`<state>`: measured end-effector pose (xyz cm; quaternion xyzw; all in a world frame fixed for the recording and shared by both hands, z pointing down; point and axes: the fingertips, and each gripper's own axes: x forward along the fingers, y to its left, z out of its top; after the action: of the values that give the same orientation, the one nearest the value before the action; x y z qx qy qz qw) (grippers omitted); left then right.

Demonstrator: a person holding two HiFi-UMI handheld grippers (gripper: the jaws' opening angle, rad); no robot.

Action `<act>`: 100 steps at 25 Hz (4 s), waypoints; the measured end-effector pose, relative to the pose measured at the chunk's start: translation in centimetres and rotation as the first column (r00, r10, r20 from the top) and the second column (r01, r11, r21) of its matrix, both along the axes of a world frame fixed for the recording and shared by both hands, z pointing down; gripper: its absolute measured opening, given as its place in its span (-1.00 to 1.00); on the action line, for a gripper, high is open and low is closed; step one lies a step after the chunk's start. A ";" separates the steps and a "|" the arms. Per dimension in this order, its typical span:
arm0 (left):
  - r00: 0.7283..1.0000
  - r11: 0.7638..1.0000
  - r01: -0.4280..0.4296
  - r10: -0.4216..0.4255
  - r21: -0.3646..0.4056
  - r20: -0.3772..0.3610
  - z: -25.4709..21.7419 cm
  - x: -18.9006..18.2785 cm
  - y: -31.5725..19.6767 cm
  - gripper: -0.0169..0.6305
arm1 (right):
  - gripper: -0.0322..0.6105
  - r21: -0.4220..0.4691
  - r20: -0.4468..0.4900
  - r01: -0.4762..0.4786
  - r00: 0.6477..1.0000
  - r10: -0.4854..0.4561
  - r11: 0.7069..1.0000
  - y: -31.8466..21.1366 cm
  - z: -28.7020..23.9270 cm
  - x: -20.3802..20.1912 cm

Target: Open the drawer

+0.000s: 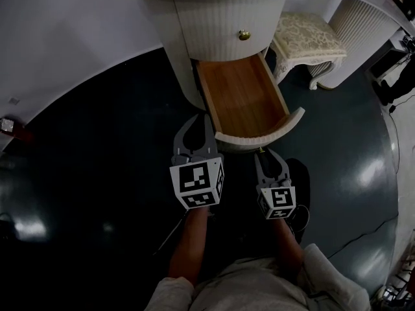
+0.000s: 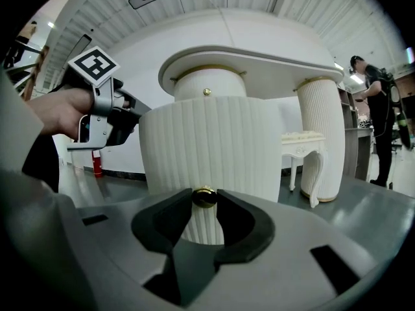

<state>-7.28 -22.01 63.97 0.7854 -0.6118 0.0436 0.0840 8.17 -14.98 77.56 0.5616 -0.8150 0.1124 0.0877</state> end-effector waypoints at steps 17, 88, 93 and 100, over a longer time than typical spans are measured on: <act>0.983 0.993 -0.110 0.102 0.045 0.155 -6.4 0.7 -4.2 -0.92 | -0.47 0.188 0.084 -0.135 0.989 0.121 0.973 -3.4 -13.8 7.8; 0.963 0.875 -0.262 0.267 -0.406 -0.046 -38.0 6.4 27.2 -0.92 | -0.85 -0.329 0.023 0.125 0.992 -0.124 0.936 19.7 -48.5 0.1; 0.965 0.879 -0.255 0.258 -0.403 -0.047 -38.2 6.4 27.3 -0.92 | -0.85 -0.330 0.040 0.113 0.994 -0.106 0.937 20.1 -48.5 0.3; 0.962 0.869 -0.261 0.268 -0.420 -0.043 -37.8 6.5 26.7 -0.92 | -0.85 -0.352 0.052 0.124 0.992 -0.112 0.928 19.7 -47.7 0.2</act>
<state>-0.81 4.71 26.19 0.8244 -0.4751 0.1923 0.2399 8.42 4.70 29.81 0.4848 -0.8150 0.2605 0.1813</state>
